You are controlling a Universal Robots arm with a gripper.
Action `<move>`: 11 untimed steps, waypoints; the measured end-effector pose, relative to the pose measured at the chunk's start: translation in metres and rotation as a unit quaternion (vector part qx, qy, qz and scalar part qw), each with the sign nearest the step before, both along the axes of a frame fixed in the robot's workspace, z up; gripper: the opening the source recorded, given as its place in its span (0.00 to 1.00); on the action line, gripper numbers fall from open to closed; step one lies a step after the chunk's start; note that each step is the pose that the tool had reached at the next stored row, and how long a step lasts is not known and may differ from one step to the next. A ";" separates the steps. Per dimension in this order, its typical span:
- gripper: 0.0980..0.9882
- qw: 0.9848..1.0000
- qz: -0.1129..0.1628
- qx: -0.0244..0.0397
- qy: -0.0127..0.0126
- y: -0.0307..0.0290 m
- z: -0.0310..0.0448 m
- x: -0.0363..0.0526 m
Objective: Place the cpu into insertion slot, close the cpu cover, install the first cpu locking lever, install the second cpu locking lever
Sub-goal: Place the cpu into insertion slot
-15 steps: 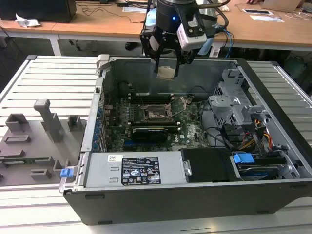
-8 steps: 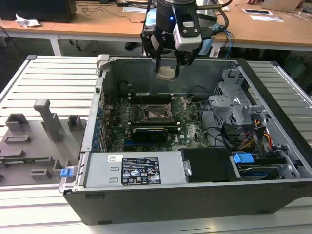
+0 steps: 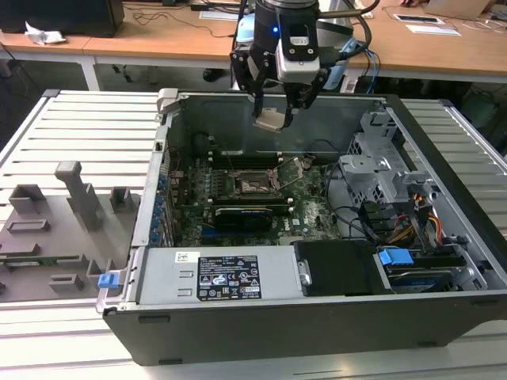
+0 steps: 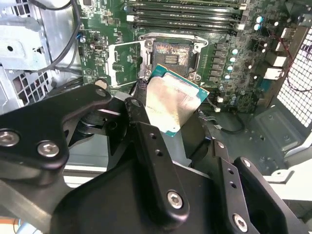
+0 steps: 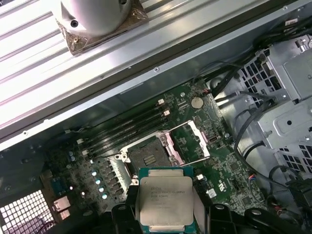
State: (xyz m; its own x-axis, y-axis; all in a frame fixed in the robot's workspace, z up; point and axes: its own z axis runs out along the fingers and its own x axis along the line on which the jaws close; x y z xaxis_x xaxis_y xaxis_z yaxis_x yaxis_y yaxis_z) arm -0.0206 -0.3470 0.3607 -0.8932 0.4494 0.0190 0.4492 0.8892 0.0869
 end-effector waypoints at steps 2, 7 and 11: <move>0.48 1.000 0.000 0.000 0.000 0.0000 -0.0010 0.0000; 0.48 1.000 -0.003 0.000 0.000 0.0000 -0.0033 0.0000; 0.48 1.000 -0.028 0.000 0.000 0.0000 -0.0043 0.0000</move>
